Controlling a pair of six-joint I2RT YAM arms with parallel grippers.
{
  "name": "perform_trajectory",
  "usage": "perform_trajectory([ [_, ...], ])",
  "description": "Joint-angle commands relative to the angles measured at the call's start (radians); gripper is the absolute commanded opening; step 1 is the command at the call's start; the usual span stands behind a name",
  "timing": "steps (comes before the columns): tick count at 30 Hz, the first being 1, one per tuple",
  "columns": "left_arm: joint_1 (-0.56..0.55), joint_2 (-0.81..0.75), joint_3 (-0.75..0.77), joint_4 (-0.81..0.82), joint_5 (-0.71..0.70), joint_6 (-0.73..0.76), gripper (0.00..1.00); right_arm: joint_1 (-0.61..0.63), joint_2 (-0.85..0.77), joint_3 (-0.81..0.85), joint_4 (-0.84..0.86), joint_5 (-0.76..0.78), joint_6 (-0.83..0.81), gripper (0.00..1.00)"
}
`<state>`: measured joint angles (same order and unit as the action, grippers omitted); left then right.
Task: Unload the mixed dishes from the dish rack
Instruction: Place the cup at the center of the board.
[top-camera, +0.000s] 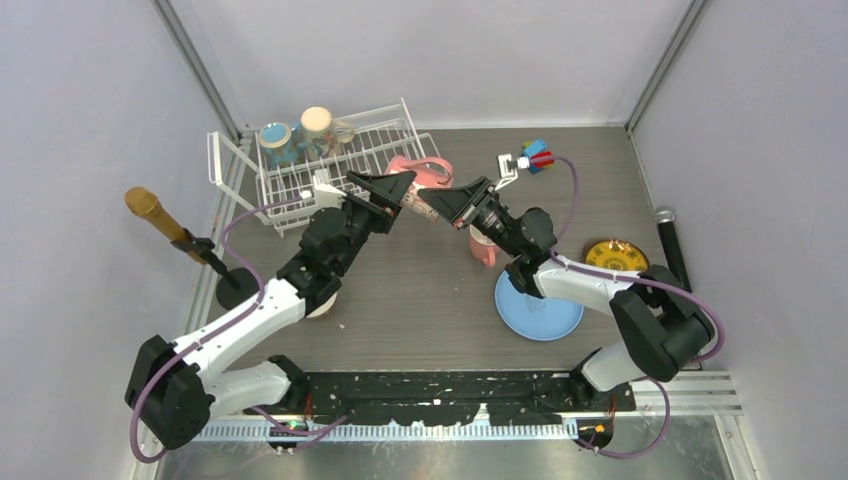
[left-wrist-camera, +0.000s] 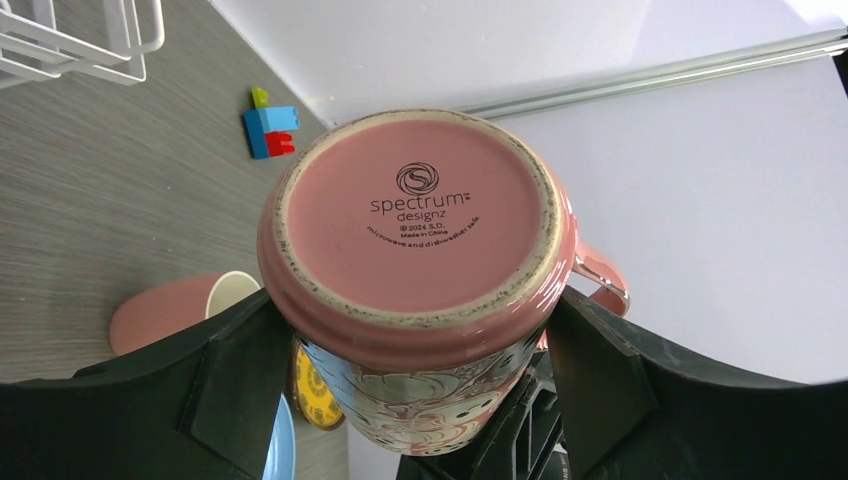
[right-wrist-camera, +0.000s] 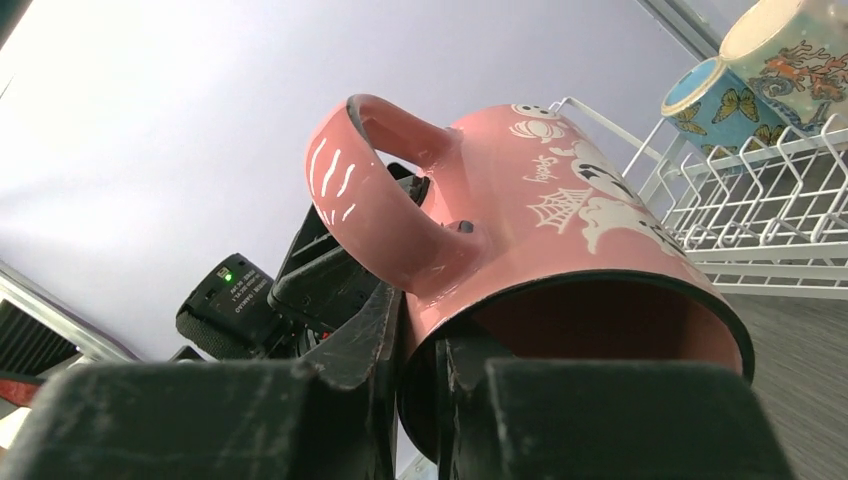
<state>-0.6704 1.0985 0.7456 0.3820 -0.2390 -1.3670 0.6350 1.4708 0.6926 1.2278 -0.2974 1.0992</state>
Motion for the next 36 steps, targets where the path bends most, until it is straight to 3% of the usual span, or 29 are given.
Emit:
perform_trajectory([
  [1,-0.006,-0.041,0.009,0.106,0.015,0.075,0.74,0.005,-0.037,0.023,0.037,-0.009,-0.018,0.01],
  [3,-0.006,-0.050,0.004,0.076,0.006,0.085,0.97,0.005,-0.059,0.020,0.018,-0.007,-0.045,0.01],
  [4,-0.007,-0.057,0.004,0.054,0.001,0.098,0.99,0.005,-0.069,0.017,-0.010,-0.005,-0.053,0.01],
  [9,-0.007,-0.111,0.005,-0.123,-0.040,0.164,1.00,0.005,-0.197,0.015,-0.231,0.046,-0.192,0.01],
  [16,-0.006,-0.255,-0.057,-0.293,-0.143,0.261,1.00,0.003,-0.400,0.102,-0.827,0.304,-0.423,0.01],
  [20,-0.005,-0.319,-0.044,-0.499,-0.240,0.370,1.00,0.001,-0.407,0.163,-0.985,0.362,-0.486,0.01],
  [25,-0.006,-0.361,-0.028,-0.683,-0.311,0.411,1.00,-0.001,-0.405,0.219,-1.020,0.321,-0.521,0.01],
  [36,-0.006,-0.423,-0.048,-0.852,-0.512,0.452,1.00,-0.001,-0.300,0.598,-1.703,0.441,-0.813,0.01],
])
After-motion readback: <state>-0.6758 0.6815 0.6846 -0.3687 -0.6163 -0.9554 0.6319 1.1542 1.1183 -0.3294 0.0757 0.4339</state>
